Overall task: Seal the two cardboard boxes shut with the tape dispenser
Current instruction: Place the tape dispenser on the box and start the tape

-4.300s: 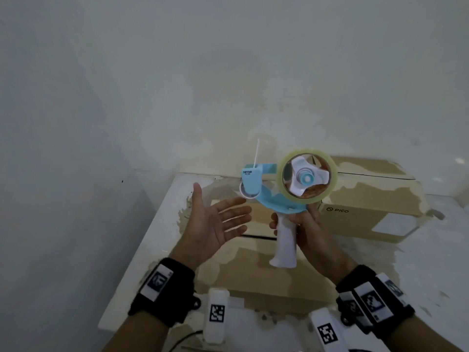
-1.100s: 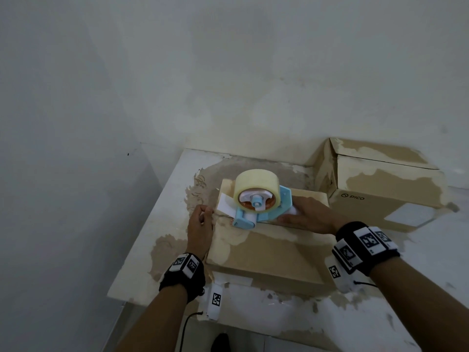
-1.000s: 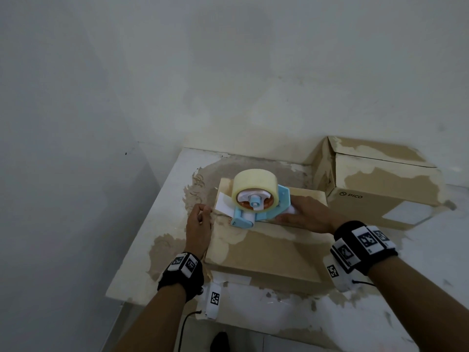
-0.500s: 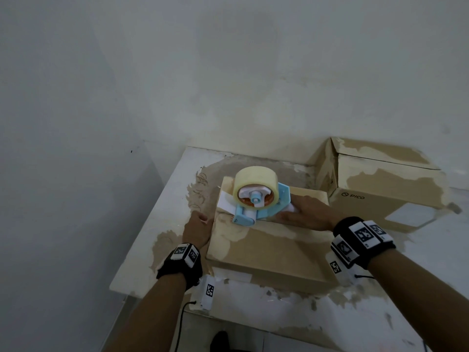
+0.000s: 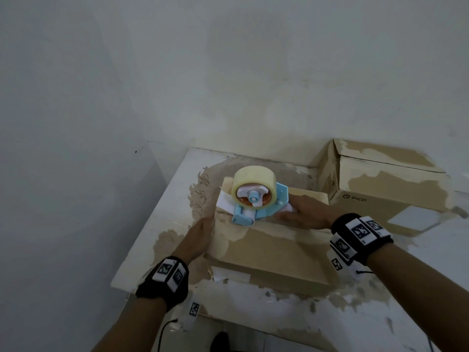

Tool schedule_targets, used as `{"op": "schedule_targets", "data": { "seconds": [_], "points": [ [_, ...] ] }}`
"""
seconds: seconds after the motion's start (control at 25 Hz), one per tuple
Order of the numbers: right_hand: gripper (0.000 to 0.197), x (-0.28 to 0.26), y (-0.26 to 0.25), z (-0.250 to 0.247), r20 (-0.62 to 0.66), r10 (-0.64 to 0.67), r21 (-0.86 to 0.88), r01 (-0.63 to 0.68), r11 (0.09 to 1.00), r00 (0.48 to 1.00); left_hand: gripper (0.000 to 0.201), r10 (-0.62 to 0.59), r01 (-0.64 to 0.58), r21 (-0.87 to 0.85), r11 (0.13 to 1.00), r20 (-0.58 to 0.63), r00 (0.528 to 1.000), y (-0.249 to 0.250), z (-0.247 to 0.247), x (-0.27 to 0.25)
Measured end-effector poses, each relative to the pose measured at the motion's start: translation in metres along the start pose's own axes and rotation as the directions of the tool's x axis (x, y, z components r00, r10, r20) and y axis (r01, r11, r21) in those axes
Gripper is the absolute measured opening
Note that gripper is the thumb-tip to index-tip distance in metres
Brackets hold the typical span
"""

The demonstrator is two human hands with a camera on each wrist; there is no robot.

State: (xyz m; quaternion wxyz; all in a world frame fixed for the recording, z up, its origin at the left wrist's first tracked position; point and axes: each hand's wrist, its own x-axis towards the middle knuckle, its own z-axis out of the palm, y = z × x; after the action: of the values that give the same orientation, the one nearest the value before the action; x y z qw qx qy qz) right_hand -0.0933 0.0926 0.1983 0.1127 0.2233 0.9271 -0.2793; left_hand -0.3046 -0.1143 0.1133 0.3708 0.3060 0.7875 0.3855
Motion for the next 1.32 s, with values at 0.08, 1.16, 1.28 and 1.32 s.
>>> {"op": "schedule_targets", "data": {
  "seconds": [0.08,1.16,1.28,1.32],
  "points": [
    [0.049,0.001,0.000,0.002,0.009,0.007,0.011,-0.007,1.000,1.000,0.055,0.009,-0.010,-0.011,1.000,-0.063,0.998,0.006,-0.001,0.019],
    [0.027,-0.092,0.087,-0.009,-0.083,-0.073,-0.088,0.065,0.994,0.994,0.070,0.553,-0.494,0.751,0.438,0.208,0.807,0.040,0.100,-0.010],
    [0.026,-0.093,0.091,-0.002,-0.121,-0.069,-0.083,0.059,0.995,0.990,0.072,0.518,-0.473,0.777,0.415,0.225,0.825,0.048,0.116,-0.006],
    [0.028,-0.094,0.093,-0.001,-0.119,-0.071,-0.083,0.061,0.995,0.990,0.072,0.530,-0.460,0.796,0.394,0.212,0.821,0.047,0.117,-0.005]
  ]
}}
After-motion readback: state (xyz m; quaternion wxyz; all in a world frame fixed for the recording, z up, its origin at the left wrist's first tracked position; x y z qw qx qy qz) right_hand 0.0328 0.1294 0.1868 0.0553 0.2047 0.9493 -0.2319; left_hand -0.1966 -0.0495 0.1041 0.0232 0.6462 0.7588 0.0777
